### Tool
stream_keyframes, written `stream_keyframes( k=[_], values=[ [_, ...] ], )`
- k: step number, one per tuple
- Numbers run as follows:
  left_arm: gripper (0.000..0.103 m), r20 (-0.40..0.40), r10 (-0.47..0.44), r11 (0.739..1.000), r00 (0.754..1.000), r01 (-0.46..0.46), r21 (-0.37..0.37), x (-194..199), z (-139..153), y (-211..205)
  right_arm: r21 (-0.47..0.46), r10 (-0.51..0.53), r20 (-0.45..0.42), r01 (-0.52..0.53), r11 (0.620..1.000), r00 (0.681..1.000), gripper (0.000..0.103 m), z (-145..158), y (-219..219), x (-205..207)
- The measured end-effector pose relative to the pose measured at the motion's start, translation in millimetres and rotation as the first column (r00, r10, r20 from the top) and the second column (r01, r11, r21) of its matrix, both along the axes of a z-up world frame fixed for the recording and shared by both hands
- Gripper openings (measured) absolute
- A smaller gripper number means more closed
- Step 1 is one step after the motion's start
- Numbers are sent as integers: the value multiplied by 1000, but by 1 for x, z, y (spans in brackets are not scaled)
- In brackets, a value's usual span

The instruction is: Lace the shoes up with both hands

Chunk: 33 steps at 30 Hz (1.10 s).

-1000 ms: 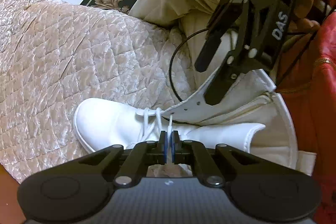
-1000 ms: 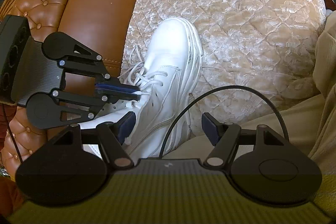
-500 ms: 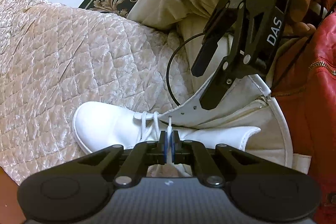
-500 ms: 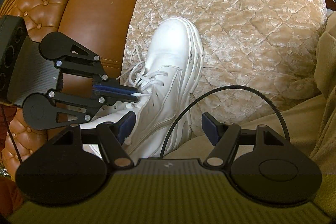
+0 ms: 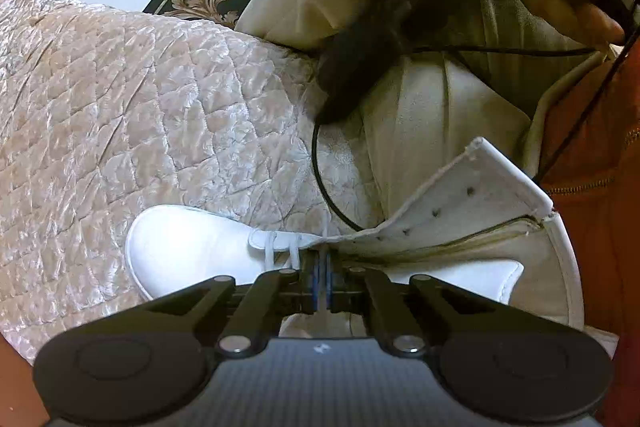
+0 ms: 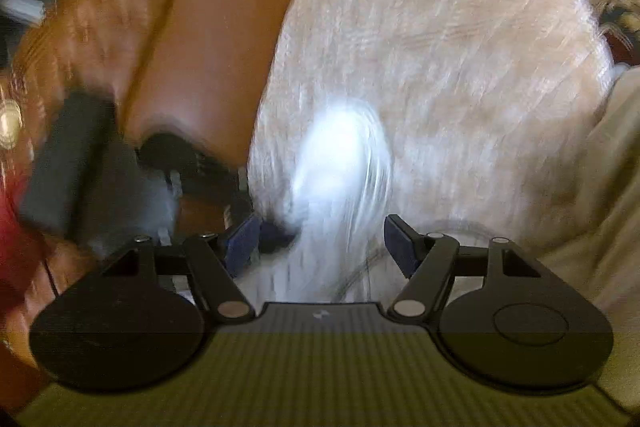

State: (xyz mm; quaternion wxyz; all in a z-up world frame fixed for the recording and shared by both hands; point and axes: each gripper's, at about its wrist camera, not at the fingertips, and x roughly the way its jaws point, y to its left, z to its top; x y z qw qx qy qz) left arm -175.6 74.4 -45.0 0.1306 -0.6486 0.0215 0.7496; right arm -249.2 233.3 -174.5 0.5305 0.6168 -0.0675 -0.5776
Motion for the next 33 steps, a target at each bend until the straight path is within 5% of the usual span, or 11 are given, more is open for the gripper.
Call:
stream_keyframes(
  k=[3, 5, 10, 12, 14, 21, 25, 29, 31, 33],
  values=[
    [2, -20, 36, 999, 999, -35, 13, 10, 2, -5, -31, -79, -27, 79, 996, 996, 77, -4, 10, -11],
    [2, -34, 65, 998, 997, -64, 22, 15, 3, -8, -16, -18, -39, 17, 1000, 999, 58, -13, 2, -2],
    [1, -62, 131, 991, 990, -128, 45, 20, 6, -11, -45, 33, 137, -27, 999, 990, 47, -55, -13, 16],
    [1, -71, 155, 987, 985, -151, 57, 21, 6, -12, -66, 15, 174, -4, 998, 985, 42, -64, -14, 14],
    [1, -76, 169, 984, 983, -165, 61, 22, 6, -13, -64, 17, 194, -5, 998, 981, 23, -71, -18, 15],
    [1, -73, 208, 977, 975, -202, 73, 24, 6, -14, -84, 35, 289, -12, 996, 957, 8, -79, -21, 22],
    [1, -70, 228, 972, 971, -224, 66, 23, 6, -14, -90, 73, 178, -58, 994, 981, 4, -61, -29, 32],
    [4, -75, 263, 964, 962, -259, 62, 20, 7, -14, -78, 127, -37, -130, 989, 991, 4, -37, -35, 44],
    [7, -76, 279, 960, 957, -275, 58, 19, 8, -14, -57, 185, -233, -204, 977, 955, 4, -21, -38, 60],
    [9, -72, 295, 955, 953, -291, 56, 19, 9, -15, -20, 244, -434, -280, 960, 867, 5, -9, -38, 83]
  ],
)
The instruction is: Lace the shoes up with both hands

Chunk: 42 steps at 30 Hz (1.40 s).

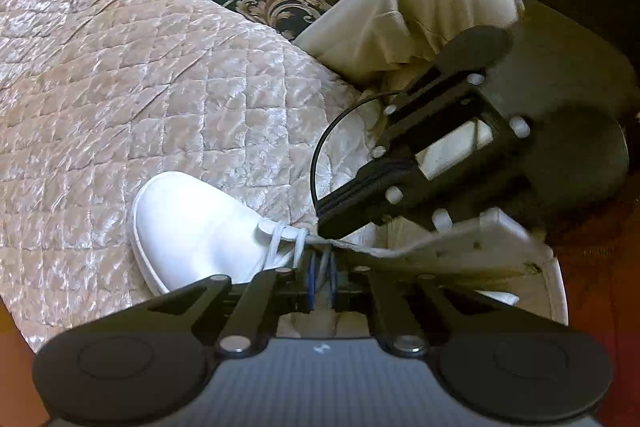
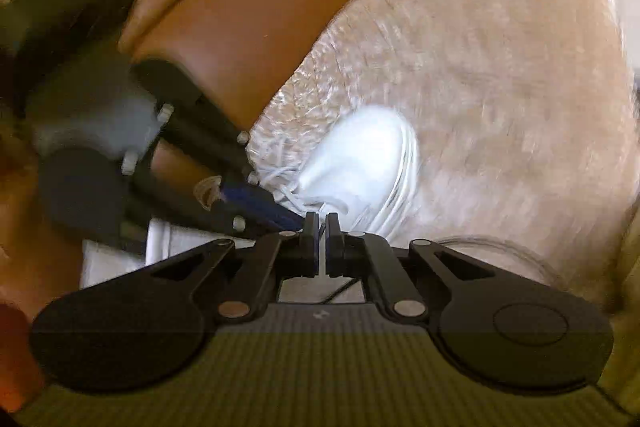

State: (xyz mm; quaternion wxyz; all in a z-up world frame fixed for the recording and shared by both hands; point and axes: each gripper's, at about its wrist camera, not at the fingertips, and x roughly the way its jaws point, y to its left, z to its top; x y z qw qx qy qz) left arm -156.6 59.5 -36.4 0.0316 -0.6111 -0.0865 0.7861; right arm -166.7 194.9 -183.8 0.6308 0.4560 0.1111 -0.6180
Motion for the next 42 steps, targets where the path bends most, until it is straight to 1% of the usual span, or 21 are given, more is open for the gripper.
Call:
stream_keyframes(
  k=[2, 4, 6, 9, 10, 11, 12, 13, 17, 18, 23, 26, 28, 31, 34, 35, 36, 37, 39, 41, 42],
  values=[
    [12, 14, 14, 1000, 1000, -13, -4, 1, 2, -2, -15, 47, -171, -50, 999, 984, 6, 4, 2, 19],
    [18, 30, 15, 1000, 999, -14, -24, 6, 6, -4, -15, 29, -338, -37, 999, 941, 1, 7, 5, 27],
    [24, 41, 11, 999, 999, -9, -46, 12, 10, -7, -19, -15, -412, 8, 1000, 911, 1, 6, 11, 18],
    [28, 25, 4, 1000, 1000, -3, -31, 19, 12, -9, -69, -88, -200, 76, 995, 976, 2, 12, 21, -10],
    [28, 23, 9, 1000, 1000, -8, -24, 18, 11, -8, -91, -102, -102, 93, 992, 990, 2, 13, 23, -18],
    [28, 19, 8, 1000, 1000, -8, -23, 17, 10, -6, -106, -124, 68, 131, 986, 990, 3, 12, 26, -30],
    [28, 14, 4, 1000, 1000, -3, -26, 15, 10, -4, -77, -133, 266, 158, 984, 955, 6, 1, 26, -41],
    [27, 10, 0, 1000, 1000, 1, -28, 14, 9, -1, -28, -138, 387, 161, 986, 911, 9, -13, 23, -47],
    [25, 9, 3, 1000, 1000, -3, -22, 13, 3, 3, 107, -229, 582, 206, 973, 780, 17, -57, 25, -58],
    [25, 8, 8, 1000, 1000, -8, -21, 14, 3, 3, 127, -250, 623, 219, 967, 741, 17, -66, 27, -60],
    [25, 2, 26, 1000, 1000, -26, -18, 17, 3, 2, 102, -250, 736, 263, 960, 629, 23, -83, 28, -65],
    [25, 4, 27, 999, 1000, -27, -21, 16, 3, 3, 103, -234, 738, 238, 966, 632, 25, -83, 19, -60],
    [25, 6, 25, 999, 1000, -24, -27, 16, 3, 3, 98, -229, 712, 230, 968, 663, 25, -79, 12, -57],
    [27, 9, 31, 999, 999, -31, -26, 18, 3, 2, 85, -214, 656, 211, 974, 724, 6, -71, 6, -52],
    [36, 3, 46, 999, 999, -46, -6, 19, 5, 0, 64, -191, 574, 189, 980, 797, 6, -56, 5, -47],
    [42, 1, 49, 999, 999, -49, 5, 20, 6, 0, 43, -170, 491, 171, 984, 854, 6, -45, 4, -43],
    [42, 5, 47, 999, 999, -47, 8, 21, 8, 0, 9, -128, 330, 133, 991, 935, 6, -27, 2, -34],
    [43, 9, 42, 999, 999, -42, 9, 23, 10, 0, -25, -76, 119, 79, 997, 990, 5, -10, 1, -19],
    [51, 9, 31, 999, 999, -31, 14, 30, 16, -2, -41, -11, -79, 8, 999, 997, 5, 5, 2, 1],
    [62, -5, 42, 999, 999, -42, 25, 40, 27, -7, -52, -5, -320, -13, 999, 947, 4, 12, 7, 15],
    [62, -14, 51, 998, 999, -51, 39, 47, 33, -11, -58, -26, -370, 5, 998, 929, 4, 13, 9, 13]
  ],
)
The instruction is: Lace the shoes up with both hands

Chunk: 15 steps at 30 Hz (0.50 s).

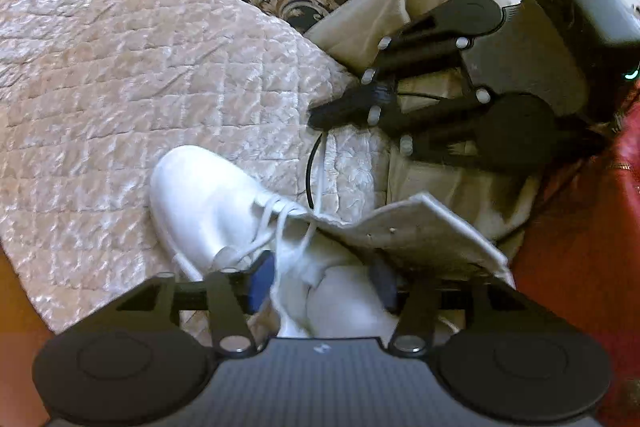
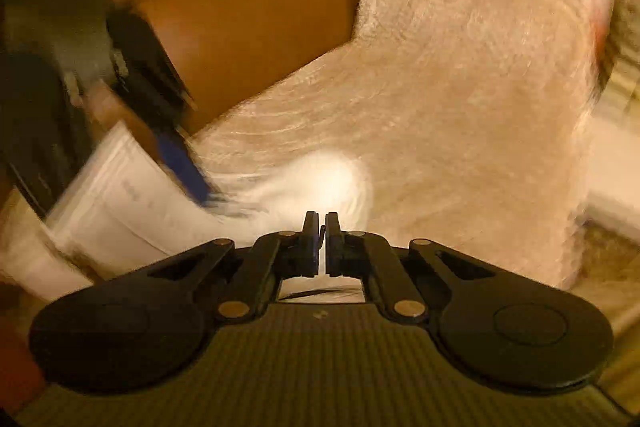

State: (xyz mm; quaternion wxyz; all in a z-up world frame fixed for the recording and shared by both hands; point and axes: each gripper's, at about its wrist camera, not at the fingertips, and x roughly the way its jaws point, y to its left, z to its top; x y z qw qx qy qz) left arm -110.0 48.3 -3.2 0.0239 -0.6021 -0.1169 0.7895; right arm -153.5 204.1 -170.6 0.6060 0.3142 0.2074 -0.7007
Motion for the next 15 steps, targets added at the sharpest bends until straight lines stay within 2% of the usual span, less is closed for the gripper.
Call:
stream_keyframes(
  k=[1, 4, 6, 8, 10, 12, 14, 15],
  values=[
    [62, -14, 14, 1000, 1000, -14, 3, 5, 7, -5, -7, -24, -41, 24, 1000, 999, 4, 1, 2, -3],
    [65, -72, 71, 997, 995, -71, -2, 16, 27, -22, -70, -147, 62, 151, 986, 987, 4, 16, 10, -34],
    [65, -137, 132, 991, 982, -132, 9, 14, 40, -34, -114, -141, 170, 161, 980, 975, 5, 27, 14, -48],
    [71, -211, 177, 984, 961, -174, 29, 2, 50, -40, -147, -118, 294, 167, 975, 948, 4, 37, 18, -60],
    [71, -255, 176, 984, 951, -174, 32, -16, 52, -37, -164, -100, 376, 172, 971, 921, 4, 44, 19, -68],
    [70, -274, 134, 988, 952, -148, -33, -37, 45, -23, -177, -90, 460, 191, 966, 884, 4, 48, 21, -77],
    [62, -252, 106, 992, 962, -120, -40, -55, 31, -12, -180, -82, 525, 205, 962, 847, 4, 48, 22, -85],
    [61, -228, 87, 995, 970, -96, -30, -63, 22, -6, -175, -90, 535, 214, 961, 840, 4, 46, 23, -87]
  ],
)
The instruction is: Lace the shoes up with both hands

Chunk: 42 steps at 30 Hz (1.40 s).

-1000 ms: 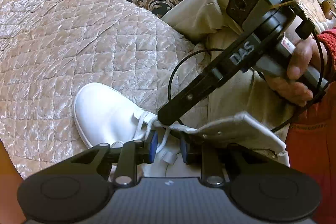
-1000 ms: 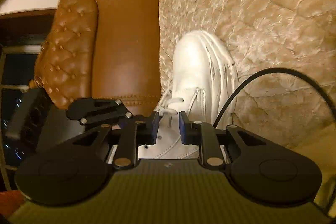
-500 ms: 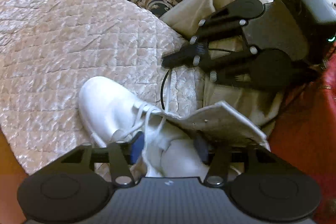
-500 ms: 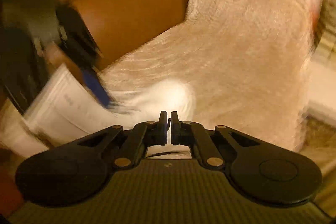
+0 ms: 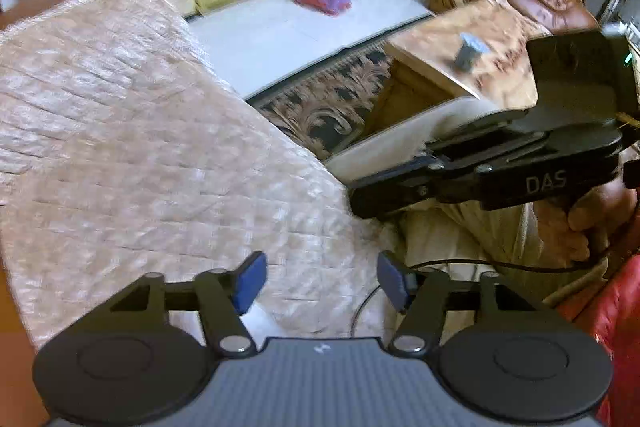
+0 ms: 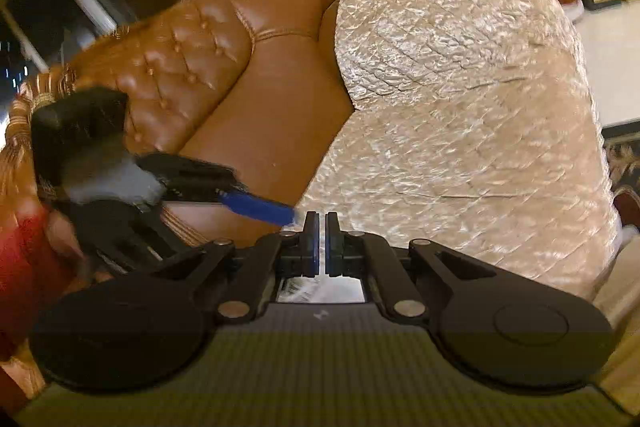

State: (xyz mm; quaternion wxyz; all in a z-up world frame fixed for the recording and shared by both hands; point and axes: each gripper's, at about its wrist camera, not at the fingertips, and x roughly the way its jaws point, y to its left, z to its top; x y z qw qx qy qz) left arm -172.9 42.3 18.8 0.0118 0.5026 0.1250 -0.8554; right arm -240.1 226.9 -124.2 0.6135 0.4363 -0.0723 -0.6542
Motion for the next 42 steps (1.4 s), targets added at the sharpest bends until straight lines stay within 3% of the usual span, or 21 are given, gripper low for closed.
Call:
stream_keyframes(
  k=[3, 7, 11, 13, 16, 19, 21, 24, 26, 30, 35, 36, 37, 39, 42],
  values=[
    [63, 93, -64, 997, 994, 67, -32, -14, -23, 16, 35, -34, 16, 33, 999, 999, 5, -9, 1, -5],
    [63, 250, -139, 982, 958, 165, -89, -31, -56, 30, 98, -184, 199, 168, 981, 962, 6, -38, 12, -32],
    [63, 381, -209, 956, 901, 270, -115, -48, -85, 41, 152, -250, 308, 212, 965, 918, 32, -64, 25, -41],
    [60, 421, -206, 953, 883, 278, -116, -48, -96, 41, 166, -263, 333, 219, 962, 906, 36, -71, 30, -38],
    [4, 443, -174, 971, 879, 229, -73, -46, -104, 32, 166, -268, 375, 220, 961, 887, 39, -80, 35, -33],
    [4, 396, -118, 989, 911, 144, -36, -38, -100, 16, 169, -264, 393, 214, 962, 881, 41, -87, 30, -35],
    [4, 328, -24, 1000, 945, 25, 0, -33, -87, -3, 164, -266, 401, 216, 962, 877, 45, -88, 29, -36],
    [3, 157, 153, 978, 976, -172, 120, -21, -50, -36, 156, -243, 401, 196, 968, 883, 48, -88, 28, -34],
    [3, 52, 238, 956, 970, -244, 162, -15, -22, -50, 153, -155, 401, 101, 983, 903, 48, -90, 19, -26],
    [3, -66, 278, 950, 958, -264, 169, -21, 12, -50, 130, 72, 326, -121, 984, 943, 48, -87, -8, 14],
    [3, -172, 277, 950, 945, -243, 194, -31, 37, -34, 109, 136, 222, -163, 981, 965, 46, -87, -31, 36],
    [3, -194, 281, 950, 940, -244, 196, -31, 43, -32, 123, 135, 210, -163, 979, 968, 39, -89, -34, 37],
    [3, -216, 285, 950, 934, -244, 196, -31, 50, -32, 131, 137, 217, -167, 977, 967, 11, -92, -35, 37],
    [3, -260, 288, 950, 922, -242, 197, -31, 62, -31, 146, 137, 224, -172, 974, 965, 5, -96, -36, 38],
    [3, -365, 302, 950, 881, -243, 198, -26, 90, -30, 154, 38, 71, -49, 987, 997, 5, -74, -28, 27]
  ],
)
